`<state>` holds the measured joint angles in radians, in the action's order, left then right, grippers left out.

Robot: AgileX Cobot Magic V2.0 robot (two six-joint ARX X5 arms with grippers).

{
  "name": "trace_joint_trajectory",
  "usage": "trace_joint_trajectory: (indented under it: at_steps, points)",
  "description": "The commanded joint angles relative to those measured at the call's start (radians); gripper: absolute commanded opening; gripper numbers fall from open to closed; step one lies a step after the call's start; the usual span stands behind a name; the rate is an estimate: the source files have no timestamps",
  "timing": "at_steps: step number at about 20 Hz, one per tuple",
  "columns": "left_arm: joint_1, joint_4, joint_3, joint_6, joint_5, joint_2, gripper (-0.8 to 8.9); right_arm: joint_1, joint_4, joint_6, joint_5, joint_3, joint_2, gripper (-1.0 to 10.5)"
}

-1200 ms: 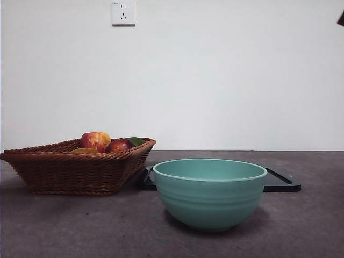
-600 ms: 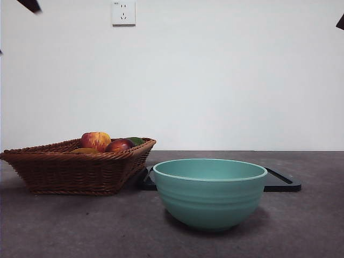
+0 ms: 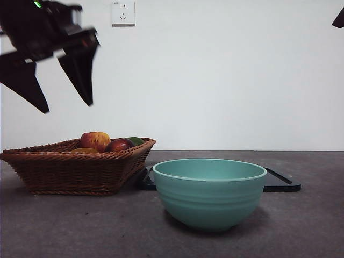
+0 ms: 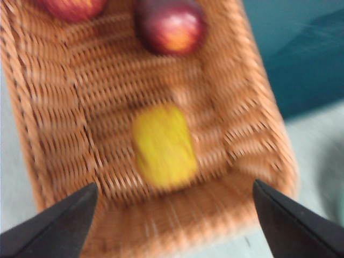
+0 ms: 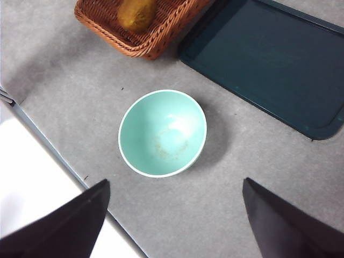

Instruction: Pick up the wifruite, put it on the bowl, pick up the plate, put it on desk

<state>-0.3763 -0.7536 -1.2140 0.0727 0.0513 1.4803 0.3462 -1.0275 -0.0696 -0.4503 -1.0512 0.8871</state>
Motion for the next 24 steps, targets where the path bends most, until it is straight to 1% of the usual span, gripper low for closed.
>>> trace_joint_trajectory:
  at_steps: [1, 4, 9, 14, 15, 16, 17, 18, 19, 20, 24]
  points:
    - [-0.005, 0.043, -0.04, 0.007, -0.008, 0.081, 4.56, 0.005, 0.01, 0.014, -0.002, -0.016, 0.007, 4.0]
    - [-0.005, 0.085, -0.042, 0.009, -0.033, 0.157, 4.34, 0.005, 0.01, 0.015, -0.002, -0.016, 0.007, 4.0]
    - [-0.005, 0.105, -0.042, 0.023, -0.034, 0.262, 4.36, 0.005, 0.01, 0.018, -0.002, -0.016, 0.007, 4.0]
    - [-0.006, 0.126, -0.042, 0.037, -0.034, 0.311, 4.32, 0.005, 0.01, 0.018, -0.002, -0.016, 0.007, 4.0]
    - [-0.006, 0.127, -0.042, 0.043, -0.034, 0.314, 4.09, 0.005, 0.01, 0.018, -0.002, -0.016, 0.007, 4.0]
    - [-0.006, 0.126, -0.042, 0.048, -0.034, 0.314, 3.36, 0.005, 0.01, 0.018, -0.002, -0.016, 0.007, 4.0]
    - [-0.006, 0.126, -0.042, 0.049, -0.034, 0.314, 2.42, 0.005, 0.01, 0.018, -0.002, -0.016, 0.007, 4.0]
    - [-0.007, 0.126, -0.042, 0.049, -0.034, 0.314, 1.88, 0.005, 0.01, 0.018, -0.002, -0.016, 0.007, 4.0]
    - [-0.006, 0.124, -0.042, 0.049, -0.033, 0.314, 1.61, 0.005, 0.01, 0.018, -0.002, -0.016, 0.007, 4.0]
    - [-0.007, 0.125, -0.042, 0.049, -0.032, 0.314, 1.54, 0.005, 0.01, 0.018, -0.002, -0.016, 0.007, 4.0]
    - [-0.02, 0.122, -0.042, 0.049, -0.017, 0.254, 1.54, 0.005, 0.01, 0.018, -0.002, -0.016, 0.007, 4.0]
